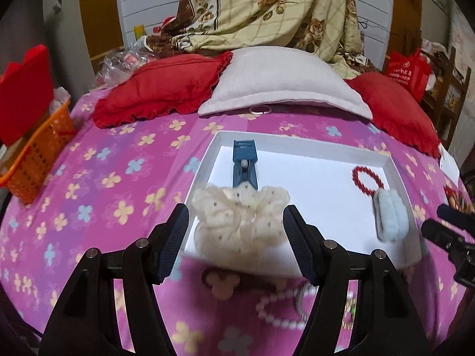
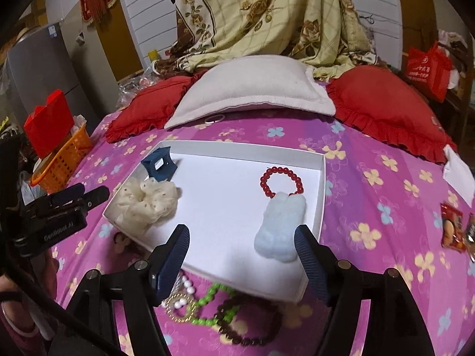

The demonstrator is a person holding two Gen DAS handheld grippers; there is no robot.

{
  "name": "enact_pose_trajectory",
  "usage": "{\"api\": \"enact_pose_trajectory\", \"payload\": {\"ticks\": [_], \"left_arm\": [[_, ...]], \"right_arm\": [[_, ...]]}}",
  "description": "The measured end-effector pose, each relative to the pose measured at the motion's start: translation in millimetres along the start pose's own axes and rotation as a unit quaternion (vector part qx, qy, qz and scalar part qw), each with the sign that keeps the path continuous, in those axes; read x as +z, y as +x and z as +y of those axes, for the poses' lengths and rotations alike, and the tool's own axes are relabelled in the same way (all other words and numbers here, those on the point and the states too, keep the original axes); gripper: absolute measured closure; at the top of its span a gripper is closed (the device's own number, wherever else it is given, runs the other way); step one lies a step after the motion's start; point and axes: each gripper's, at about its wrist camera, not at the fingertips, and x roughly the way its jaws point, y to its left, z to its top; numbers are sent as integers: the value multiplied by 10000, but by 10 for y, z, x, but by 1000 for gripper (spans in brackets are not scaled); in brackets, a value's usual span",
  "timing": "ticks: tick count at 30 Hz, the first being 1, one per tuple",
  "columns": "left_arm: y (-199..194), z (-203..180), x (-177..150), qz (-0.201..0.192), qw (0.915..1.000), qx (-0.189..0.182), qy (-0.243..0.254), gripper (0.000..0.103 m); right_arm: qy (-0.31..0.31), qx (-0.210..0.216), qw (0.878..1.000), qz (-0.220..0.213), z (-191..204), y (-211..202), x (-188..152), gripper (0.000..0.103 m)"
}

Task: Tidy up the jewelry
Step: 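Set the claw clip in the tray with the left tool while the right tool drops the red bracelet there, then withdraw both tools from the tray toward the remaining bracelets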

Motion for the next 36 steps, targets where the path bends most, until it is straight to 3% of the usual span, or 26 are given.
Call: {"api": "enact_pose_trajectory", "payload": {"ticks": [13, 36], "left_arm": [[-533, 15, -381, -241, 9997, 69, 6, 37], [-836, 138, -666, -324, 9994, 118, -96, 37]], "right_arm": [[68, 26, 10000, 13, 263, -322, -367, 32], [-313, -3, 9995, -74, 556, -549, -578, 29]]}}
